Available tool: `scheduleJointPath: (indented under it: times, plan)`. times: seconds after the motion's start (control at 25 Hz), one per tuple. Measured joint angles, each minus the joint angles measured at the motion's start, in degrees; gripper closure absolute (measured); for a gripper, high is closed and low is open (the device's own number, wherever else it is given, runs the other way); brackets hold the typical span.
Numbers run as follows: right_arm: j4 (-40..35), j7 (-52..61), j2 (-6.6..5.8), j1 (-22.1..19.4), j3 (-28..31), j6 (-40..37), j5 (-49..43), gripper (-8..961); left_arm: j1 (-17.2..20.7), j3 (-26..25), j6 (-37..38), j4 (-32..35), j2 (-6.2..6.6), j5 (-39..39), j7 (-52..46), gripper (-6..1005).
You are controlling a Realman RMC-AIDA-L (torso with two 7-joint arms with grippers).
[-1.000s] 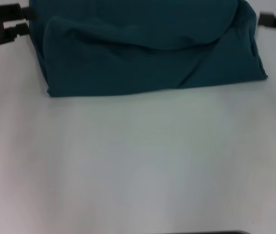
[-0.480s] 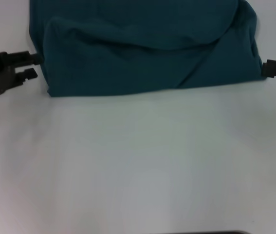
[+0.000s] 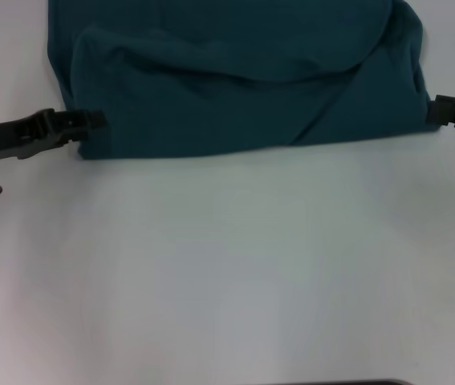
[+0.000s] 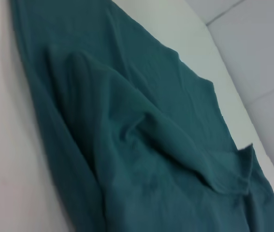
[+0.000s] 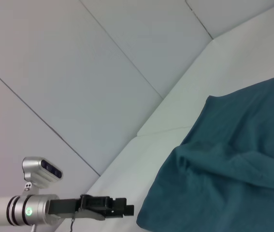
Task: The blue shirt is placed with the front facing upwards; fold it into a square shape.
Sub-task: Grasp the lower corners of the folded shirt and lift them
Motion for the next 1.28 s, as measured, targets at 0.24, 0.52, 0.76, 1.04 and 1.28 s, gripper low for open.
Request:
scheduleJointPath:
  times: [0.24, 0.52, 0.76, 1.04, 1.28]
  plan:
    - [0.04, -0.02, 0.0, -0.01, 0.56, -0.08, 0.18, 175, 0.27, 1.31, -0.21, -0.72, -0.01, 0.1, 0.07, 420]
    - [0.04, 0.25, 0.22, -0.36, 0.74, -0.48, 0.3, 178, 1.96, -1.27, -3.51, -2.24, -0.5, -0.12, -1.97, 218]
    - [0.04, 0.36, 0.23, -0.43, 0.91, -0.54, 0.35, 182, 2.12, -0.91, -6.04, -1.75, -1.45, 0.09, -2.24, 182]
    - [0.05, 0.23, 0.23, -0.45, 0.9, -0.57, 0.36, 187, 1.69, -0.92, -6.39, -1.69, -1.95, 0.09, -2.18, 196]
    - [0.05, 0.01, 0.23, -0.59, 0.88, -0.49, 0.36, 191, 1.43, 0.78, -8.17, -1.58, -2.29, 0.12, -2.26, 216]
